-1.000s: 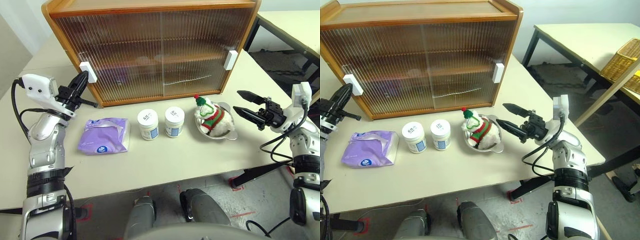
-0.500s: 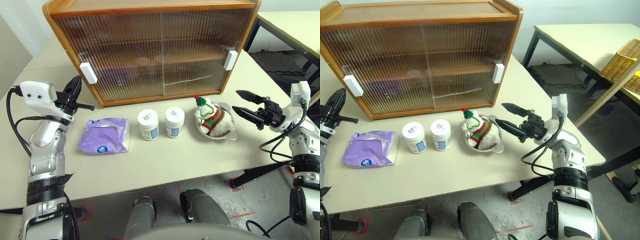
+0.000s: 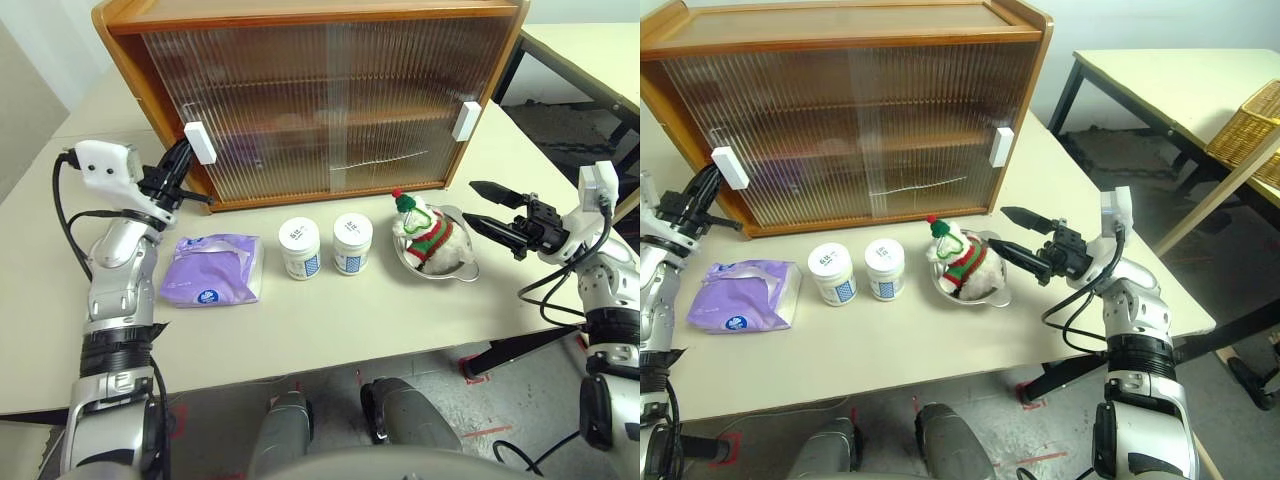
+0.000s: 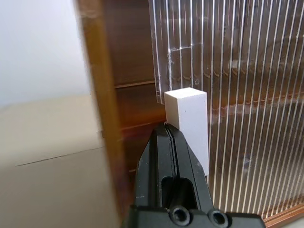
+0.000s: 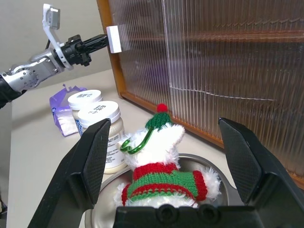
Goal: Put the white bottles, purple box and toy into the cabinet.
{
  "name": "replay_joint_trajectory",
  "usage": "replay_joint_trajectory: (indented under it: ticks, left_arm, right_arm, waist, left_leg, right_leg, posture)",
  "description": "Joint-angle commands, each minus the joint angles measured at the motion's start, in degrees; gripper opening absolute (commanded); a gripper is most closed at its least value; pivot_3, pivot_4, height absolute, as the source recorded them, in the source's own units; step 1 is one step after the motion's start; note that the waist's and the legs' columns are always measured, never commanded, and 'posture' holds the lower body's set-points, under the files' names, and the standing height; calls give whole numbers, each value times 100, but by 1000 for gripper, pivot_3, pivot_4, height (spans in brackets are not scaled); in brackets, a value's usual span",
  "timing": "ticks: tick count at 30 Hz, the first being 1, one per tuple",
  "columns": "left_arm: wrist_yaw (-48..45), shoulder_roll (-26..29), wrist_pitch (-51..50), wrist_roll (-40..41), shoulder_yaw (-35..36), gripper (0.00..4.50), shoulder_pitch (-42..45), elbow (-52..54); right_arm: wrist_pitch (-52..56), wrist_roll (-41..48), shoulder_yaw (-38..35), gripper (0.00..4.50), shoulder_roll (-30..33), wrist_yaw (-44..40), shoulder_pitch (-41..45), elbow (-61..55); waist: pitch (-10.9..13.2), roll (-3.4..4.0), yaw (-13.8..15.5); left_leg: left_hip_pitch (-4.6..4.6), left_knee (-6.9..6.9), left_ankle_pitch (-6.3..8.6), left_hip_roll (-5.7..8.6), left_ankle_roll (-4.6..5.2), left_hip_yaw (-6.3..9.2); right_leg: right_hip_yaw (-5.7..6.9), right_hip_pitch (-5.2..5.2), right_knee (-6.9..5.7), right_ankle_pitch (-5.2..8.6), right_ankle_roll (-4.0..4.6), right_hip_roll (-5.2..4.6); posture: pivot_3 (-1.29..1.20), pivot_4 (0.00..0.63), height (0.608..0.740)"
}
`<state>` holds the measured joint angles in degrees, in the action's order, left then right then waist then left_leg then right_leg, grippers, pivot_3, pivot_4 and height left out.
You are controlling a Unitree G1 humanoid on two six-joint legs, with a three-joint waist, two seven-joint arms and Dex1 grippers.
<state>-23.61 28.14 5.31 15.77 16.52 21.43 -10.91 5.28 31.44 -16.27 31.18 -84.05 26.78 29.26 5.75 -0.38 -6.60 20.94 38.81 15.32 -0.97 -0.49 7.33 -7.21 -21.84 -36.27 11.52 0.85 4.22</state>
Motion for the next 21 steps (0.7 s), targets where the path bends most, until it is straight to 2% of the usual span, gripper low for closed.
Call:
replay_joint_trajectory:
  ticks: [1, 9, 12, 21]
  left_arm:
    - [-106, -160, -30, -49, -259, 31, 259, -171]
    - [-265, -584, -341, 48, -579, 31, 670, -363]
    - [-327, -747, -371, 3, -744, 31, 762, -415]
    - [-553, -1158, -480, -111, -1274, 31, 661, -261]
  right_arm:
    - [-12, 3, 113, 4500, -39, 18, 41, -56]
    - [126, 111, 165, 4500, -175, 112, 52, -188]
    - [153, 118, 178, 4500, -198, 151, 33, -267]
    - [358, 419, 76, 4500, -252, 173, -55, -652]
  waist:
    - [0, 0, 10]
    - [0, 0, 28]
    - [0, 0, 44]
    - [0, 1, 61]
  left_leg:
    - [0, 1, 0, 2, 0, 1]
    - [-5, 2, -1, 12, 1, -6]
    - [-6, 4, -3, 16, 3, -6]
    - [-9, 9, -8, 42, 11, -3]
  right_leg:
    - [0, 3, 1, 1, -2, 0]
    - [-1, 18, 4, 6, -18, -1]
    - [0, 23, 5, 25, -53, -2]
    - [1, 40, 8, 33, -74, -11]
  posture:
    - [-167, 76, 740]
    - [-171, 80, 740]
    - [-178, 79, 740]
    - [-196, 80, 740]
